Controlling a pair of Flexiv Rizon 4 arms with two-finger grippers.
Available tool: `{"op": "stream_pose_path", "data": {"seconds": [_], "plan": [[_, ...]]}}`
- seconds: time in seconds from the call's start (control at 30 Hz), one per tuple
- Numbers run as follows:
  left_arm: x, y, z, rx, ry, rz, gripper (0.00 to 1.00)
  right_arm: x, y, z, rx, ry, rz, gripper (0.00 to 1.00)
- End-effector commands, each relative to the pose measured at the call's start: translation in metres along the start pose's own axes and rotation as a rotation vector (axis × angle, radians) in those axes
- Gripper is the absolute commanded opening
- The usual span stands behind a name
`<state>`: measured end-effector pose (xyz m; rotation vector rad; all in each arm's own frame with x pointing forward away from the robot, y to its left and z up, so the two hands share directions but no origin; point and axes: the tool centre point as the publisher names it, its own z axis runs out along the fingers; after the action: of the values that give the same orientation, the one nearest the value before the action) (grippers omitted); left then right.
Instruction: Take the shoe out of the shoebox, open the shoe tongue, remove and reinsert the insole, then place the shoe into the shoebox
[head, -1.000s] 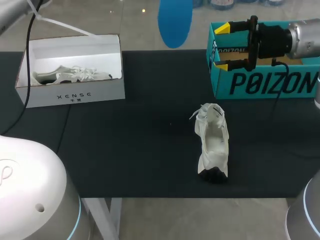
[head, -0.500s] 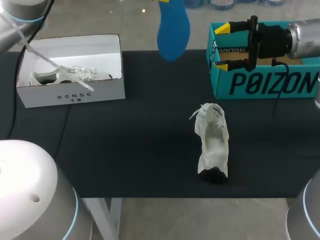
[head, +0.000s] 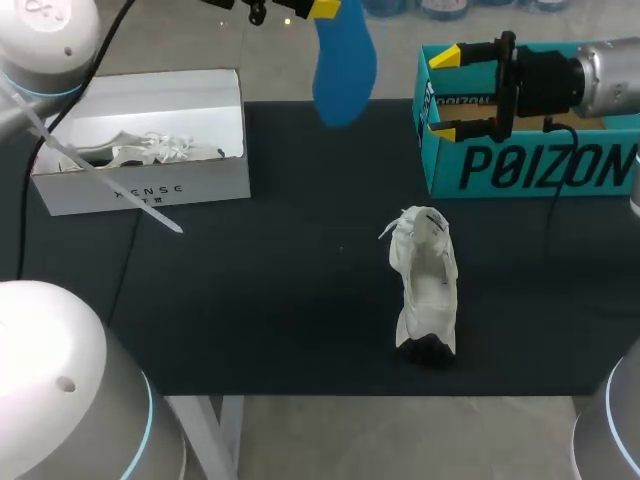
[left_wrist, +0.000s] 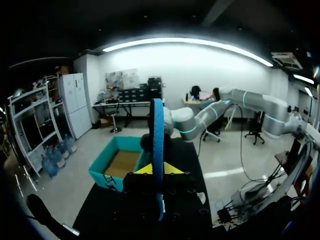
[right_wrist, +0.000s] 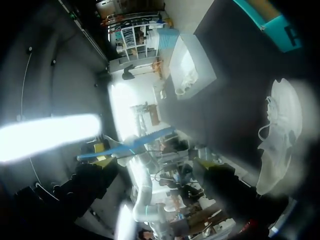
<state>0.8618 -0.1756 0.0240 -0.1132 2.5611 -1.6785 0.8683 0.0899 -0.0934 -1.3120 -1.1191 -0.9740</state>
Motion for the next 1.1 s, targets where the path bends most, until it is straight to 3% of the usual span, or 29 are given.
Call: {"op": "stream_pose_path", "data": {"seconds": [0.03,0.43,0.5,0.6,0.67,0.93,1.1], "plan": [[0.000,0.001,0.000,0.000,-0.003,0.001,0.00,0.000,0.001,0.001,0.000,-0.001,0.001,1.00],[0.000,0.001,0.000,0.000,-0.003,0.001,0.00,0.000,0.001,0.001,0.000,-0.001,0.001,1.00],[0.012,-0.008,0.005,-0.032,-0.047,0.215,0.00,0.000,0.001,0.001,0.000,-0.001,0.001,1.00],[0.035,-0.007,0.009,0.029,-0.095,0.467,0.00,0.000,0.001,0.001,0.000,-0.001,0.001,1.00],[0.049,0.000,0.012,0.029,-0.088,0.587,0.00,0.000,0.001,0.001,0.000,-0.001,0.001,1.00],[0.074,0.028,0.030,0.076,-0.113,0.697,0.00,0.000,0.001,0.001,0.000,-0.001,0.001,1.00],[0.076,0.039,0.039,0.086,-0.112,0.745,0.00,0.000,0.001,0.001,0.000,-0.001,0.001,1.00]]}}
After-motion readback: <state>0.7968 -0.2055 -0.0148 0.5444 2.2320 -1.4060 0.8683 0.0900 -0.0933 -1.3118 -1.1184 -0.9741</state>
